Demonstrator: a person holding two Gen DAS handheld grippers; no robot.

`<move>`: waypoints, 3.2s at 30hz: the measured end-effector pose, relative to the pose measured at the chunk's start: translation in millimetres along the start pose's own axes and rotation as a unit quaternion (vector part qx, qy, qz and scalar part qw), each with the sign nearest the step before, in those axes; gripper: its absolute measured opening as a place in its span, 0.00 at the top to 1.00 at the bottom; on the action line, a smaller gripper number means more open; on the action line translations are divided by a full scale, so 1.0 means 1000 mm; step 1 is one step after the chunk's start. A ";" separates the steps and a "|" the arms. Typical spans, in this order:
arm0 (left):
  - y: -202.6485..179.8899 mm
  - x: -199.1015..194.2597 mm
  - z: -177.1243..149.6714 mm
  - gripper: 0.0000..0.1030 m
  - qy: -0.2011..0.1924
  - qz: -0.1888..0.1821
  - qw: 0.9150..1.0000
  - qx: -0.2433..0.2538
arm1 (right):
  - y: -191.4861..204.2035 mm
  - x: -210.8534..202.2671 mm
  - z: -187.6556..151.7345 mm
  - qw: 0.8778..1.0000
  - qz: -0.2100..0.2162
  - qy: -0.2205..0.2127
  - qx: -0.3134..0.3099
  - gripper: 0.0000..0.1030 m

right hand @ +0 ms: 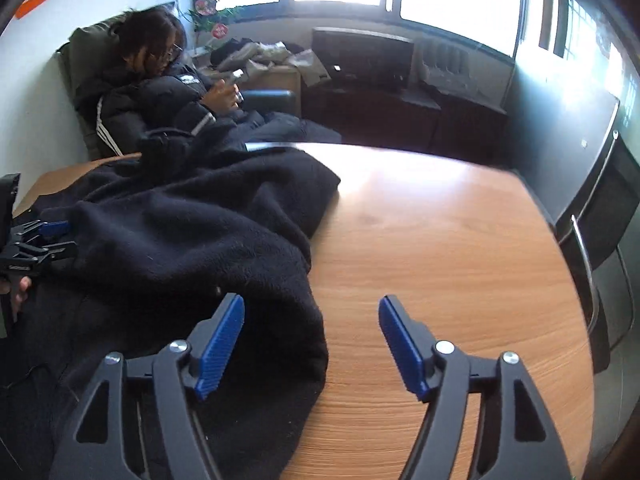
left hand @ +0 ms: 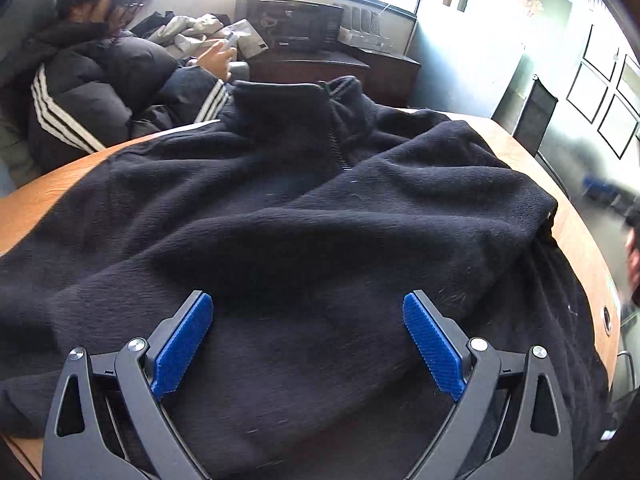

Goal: Fold clothes

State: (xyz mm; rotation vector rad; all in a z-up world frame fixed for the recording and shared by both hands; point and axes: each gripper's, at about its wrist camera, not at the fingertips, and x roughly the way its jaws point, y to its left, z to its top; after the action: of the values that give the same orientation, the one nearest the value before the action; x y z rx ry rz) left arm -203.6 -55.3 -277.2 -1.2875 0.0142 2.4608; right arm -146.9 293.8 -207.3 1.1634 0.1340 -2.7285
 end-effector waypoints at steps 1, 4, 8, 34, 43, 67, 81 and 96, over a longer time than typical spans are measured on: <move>0.005 -0.002 -0.001 0.05 0.000 0.001 1.000 -0.001 | -0.001 -0.013 0.013 1.000 0.003 -0.023 -0.009 0.20; 0.023 0.000 -0.006 0.05 0.007 -0.002 1.000 -0.014 | 0.003 0.000 0.063 0.998 0.035 -0.045 -0.021 0.09; 0.025 0.002 -0.010 0.06 0.010 0.002 1.000 0.004 | 0.018 0.110 0.104 0.996 0.082 0.022 -0.015 0.36; 0.021 -0.030 -0.042 0.06 0.008 0.003 0.998 0.060 | 0.014 0.091 0.017 0.989 0.019 0.135 -0.057 0.68; 0.028 -0.021 -0.057 0.00 0.021 0.062 0.996 0.061 | 0.019 0.113 0.003 0.989 0.020 0.139 -0.040 0.57; 0.381 -0.257 -0.203 0.05 -0.133 0.137 0.877 -0.440 | 0.460 0.032 0.084 0.944 0.183 -0.079 -0.261 0.05; 0.495 -0.223 -0.226 0.05 -0.173 0.152 0.848 -0.478 | 0.462 0.039 0.062 0.956 0.143 -0.037 -0.255 0.05; 0.485 -0.228 -0.195 0.93 -0.230 0.094 0.846 -0.472 | 0.406 0.049 0.050 0.966 0.142 -0.011 -0.217 0.11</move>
State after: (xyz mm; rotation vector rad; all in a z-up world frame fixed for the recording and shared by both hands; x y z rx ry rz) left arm -85.9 -613.0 -285.6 -0.9347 -1.4050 2.9830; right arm -137.4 -118.4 -214.7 0.9427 0.4920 -2.3017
